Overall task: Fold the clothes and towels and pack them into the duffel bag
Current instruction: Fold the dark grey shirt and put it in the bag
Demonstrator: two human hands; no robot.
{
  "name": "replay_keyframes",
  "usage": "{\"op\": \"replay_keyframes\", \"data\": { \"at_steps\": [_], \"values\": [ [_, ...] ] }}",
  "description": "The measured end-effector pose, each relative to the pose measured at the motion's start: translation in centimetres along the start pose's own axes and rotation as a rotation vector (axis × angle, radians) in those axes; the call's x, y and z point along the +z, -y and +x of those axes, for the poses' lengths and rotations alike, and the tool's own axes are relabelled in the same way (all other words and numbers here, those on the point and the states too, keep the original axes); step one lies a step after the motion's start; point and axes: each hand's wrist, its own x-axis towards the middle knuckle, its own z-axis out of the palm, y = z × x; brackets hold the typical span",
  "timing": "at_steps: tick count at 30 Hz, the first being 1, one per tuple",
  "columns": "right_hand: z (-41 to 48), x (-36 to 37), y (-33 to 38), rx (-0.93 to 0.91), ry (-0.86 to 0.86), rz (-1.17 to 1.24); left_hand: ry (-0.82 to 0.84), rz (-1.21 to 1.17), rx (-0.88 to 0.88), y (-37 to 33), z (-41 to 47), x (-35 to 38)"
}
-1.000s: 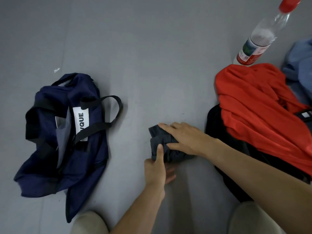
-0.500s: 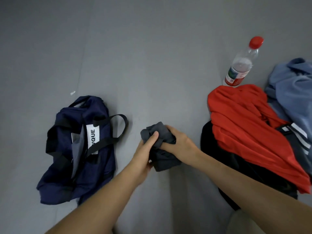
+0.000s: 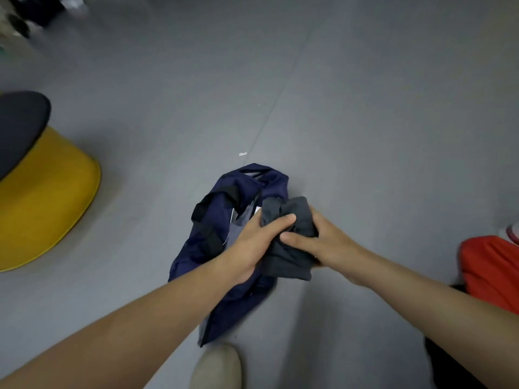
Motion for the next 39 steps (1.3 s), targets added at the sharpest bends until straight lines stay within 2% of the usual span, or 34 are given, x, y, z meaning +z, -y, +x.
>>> {"op": "replay_keyframes", "data": {
  "at_steps": [3, 6, 8, 10, 11, 13, 15, 17, 21, 24, 30, 34, 39],
  "values": [
    [3.1, 3.8, -1.5, -0.038, -0.080, -0.062, -0.084, 0.085, 0.049, 1.6, 0.7, -3.4],
    [5.3, 5.6, -4.3, -0.054, -0.130, -0.112, -0.130, 0.295, 0.108, 2.9, 2.2, -6.5],
    [6.1, 6.1, -6.2, -0.055, -0.166, -0.151, -0.280, 0.588, 0.155, 4.6, 3.9, -9.8],
    [6.2, 6.2, -7.6, -0.045, -0.189, -0.183, -0.422, 1.092, 0.260, 6.8, 6.0, -13.8],
    [6.2, 6.2, -8.0, -0.044, -0.192, -0.194, -0.419, 1.347, 0.254, 7.9, 6.9, -15.5],
    [6.7, 6.1, -8.4, -0.054, -0.197, -0.239, -0.276, 1.672, 0.064, 9.4, 7.6, -17.6],
    [7.6, 6.2, -8.1, -0.062, -0.199, -0.276, -0.173, 1.825, -0.080, 10.3, 7.5, -18.4],
    [8.6, 6.8, -7.3, -0.067, -0.206, -0.296, -0.177, 1.905, -0.087, 10.9, 7.3, -18.8],
    [10.7, 8.8, -6.5, -0.094, -0.213, -0.333, -0.288, 1.988, -0.093, 11.4, 7.0, -20.0],
    [12.0, 10.7, -6.9, -0.119, -0.180, -0.353, -0.359, 1.896, -0.065, 11.2, 6.0, -21.3],
    [15.4, 14.8, -7.6, -0.179, -0.193, -0.453, -0.656, 1.432, 0.451, 11.1, 4.8, -23.9],
    [18.4, 18.6, -8.1, -0.138, -0.254, -0.490, -0.719, 1.323, 0.590, 9.9, 4.6, -24.0],
    [19.6, 20.9, -11.1, 0.019, -0.309, -0.535, -0.684, 1.253, 0.660, 9.7, 3.8, -24.3]
  ]
}}
